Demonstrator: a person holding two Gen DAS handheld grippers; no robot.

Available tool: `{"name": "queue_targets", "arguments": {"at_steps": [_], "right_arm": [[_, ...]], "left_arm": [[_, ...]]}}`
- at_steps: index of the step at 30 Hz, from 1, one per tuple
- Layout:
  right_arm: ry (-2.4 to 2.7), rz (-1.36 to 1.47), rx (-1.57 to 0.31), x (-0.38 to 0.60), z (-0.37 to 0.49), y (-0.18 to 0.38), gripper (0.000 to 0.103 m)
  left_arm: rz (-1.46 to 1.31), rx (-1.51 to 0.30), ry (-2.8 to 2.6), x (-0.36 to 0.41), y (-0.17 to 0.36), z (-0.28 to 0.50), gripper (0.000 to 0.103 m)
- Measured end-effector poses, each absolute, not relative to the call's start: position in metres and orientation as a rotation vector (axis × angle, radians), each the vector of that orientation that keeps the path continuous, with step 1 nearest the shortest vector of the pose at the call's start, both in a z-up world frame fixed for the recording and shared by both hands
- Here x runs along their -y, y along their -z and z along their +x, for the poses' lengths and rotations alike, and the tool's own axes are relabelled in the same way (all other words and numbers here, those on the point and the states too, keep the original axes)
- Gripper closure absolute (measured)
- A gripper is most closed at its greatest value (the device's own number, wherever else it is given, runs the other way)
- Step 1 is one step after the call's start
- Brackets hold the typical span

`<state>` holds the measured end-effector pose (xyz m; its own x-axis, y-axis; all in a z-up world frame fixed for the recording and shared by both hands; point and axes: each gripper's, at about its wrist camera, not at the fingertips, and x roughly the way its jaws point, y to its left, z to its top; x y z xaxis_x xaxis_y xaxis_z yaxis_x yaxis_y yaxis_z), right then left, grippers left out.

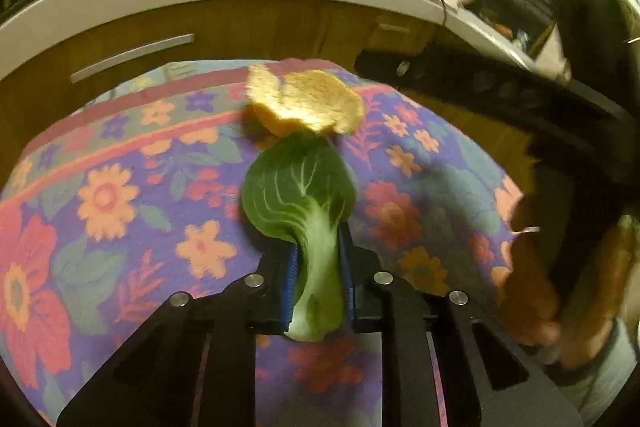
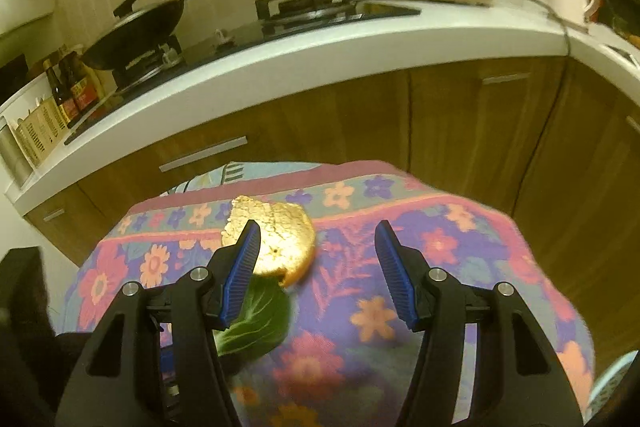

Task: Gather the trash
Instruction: 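Grasp the second bok choy with the left gripper while the right gripper grasps the last orange peel, then carry bok choy and orange peel over the blue basket and open both grippers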

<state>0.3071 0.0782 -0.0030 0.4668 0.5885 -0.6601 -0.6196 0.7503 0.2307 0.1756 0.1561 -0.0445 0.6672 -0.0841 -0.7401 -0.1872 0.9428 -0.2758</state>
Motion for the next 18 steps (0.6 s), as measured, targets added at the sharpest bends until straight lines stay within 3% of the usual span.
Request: {"name": "queue_targets", "arguments": {"at_steps": [9, 11, 14, 18], "right_arm": [[-0.715, -0.121, -0.885, -0.114, 0.321, 0.029, 0.051], [-0.726, -0.163, -0.941, -0.122, 0.321, 0.038, 0.079], [-0.719, -0.181, -0.919, -0.122, 0.316, 0.036, 0.092], [-0.711, -0.153, -0.91, -0.108, 0.311, 0.033, 0.099]], "left_arm": [[-0.414, -0.728, -0.121, -0.186, 0.031, 0.149, 0.087], [-0.421, -0.73, -0.118, -0.187, 0.033, 0.149, 0.087], [-0.41, -0.739, -0.125, -0.182, 0.036, 0.151, 0.087], [-0.405, -0.73, -0.121, -0.179, 0.031, 0.148, 0.087]]}}
